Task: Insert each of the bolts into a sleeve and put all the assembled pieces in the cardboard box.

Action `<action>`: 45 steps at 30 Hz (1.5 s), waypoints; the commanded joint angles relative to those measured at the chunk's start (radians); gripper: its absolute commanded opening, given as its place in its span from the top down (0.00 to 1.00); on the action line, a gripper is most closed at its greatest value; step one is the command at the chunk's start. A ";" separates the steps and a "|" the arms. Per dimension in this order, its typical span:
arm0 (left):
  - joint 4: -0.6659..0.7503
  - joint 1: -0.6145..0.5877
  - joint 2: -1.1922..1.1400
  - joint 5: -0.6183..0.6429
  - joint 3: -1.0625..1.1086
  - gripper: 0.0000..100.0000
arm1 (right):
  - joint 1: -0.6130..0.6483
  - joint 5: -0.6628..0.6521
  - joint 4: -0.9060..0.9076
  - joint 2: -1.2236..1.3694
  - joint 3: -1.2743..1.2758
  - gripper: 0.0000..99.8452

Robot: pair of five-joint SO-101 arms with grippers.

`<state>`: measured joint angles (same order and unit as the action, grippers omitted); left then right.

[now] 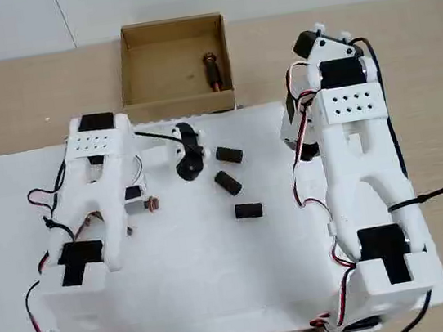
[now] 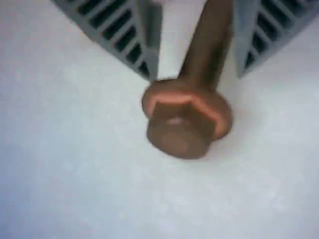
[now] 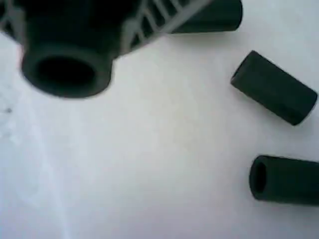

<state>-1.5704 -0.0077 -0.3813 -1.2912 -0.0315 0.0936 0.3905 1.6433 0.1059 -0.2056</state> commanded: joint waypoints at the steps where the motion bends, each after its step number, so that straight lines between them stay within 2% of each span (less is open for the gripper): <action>1: -0.008 0.005 -0.005 -0.058 -0.039 0.89 | -0.005 -0.005 -0.013 -0.058 -0.006 1.00; 16: 0.064 0.005 -0.098 -0.071 -0.042 0.90 | -0.002 -0.005 -0.013 -0.058 -0.006 1.00; 21: 0.064 0.029 -0.129 -0.071 -0.042 1.00 | -0.002 -0.005 -0.013 -0.059 -0.006 1.00; 29: 0.040 0.043 -0.126 -0.061 -0.071 0.99 | -0.001 -0.006 -0.001 -0.059 -0.087 1.00; 35: -0.181 0.041 -0.126 0.009 -0.329 1.00 | 0.045 -0.005 0.068 -0.120 -0.115 1.00; 39: -0.180 0.038 -0.109 0.112 -0.456 1.00 | 0.081 -0.006 0.065 -0.223 -0.115 1.00; 45: -0.180 0.071 0.084 0.255 -0.452 1.00 | 0.107 -0.011 0.076 -0.355 -0.112 1.00</action>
<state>-1.7223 0.0368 -0.4519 -1.0902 -0.4519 0.1949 0.3905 1.7047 -0.1580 -0.2716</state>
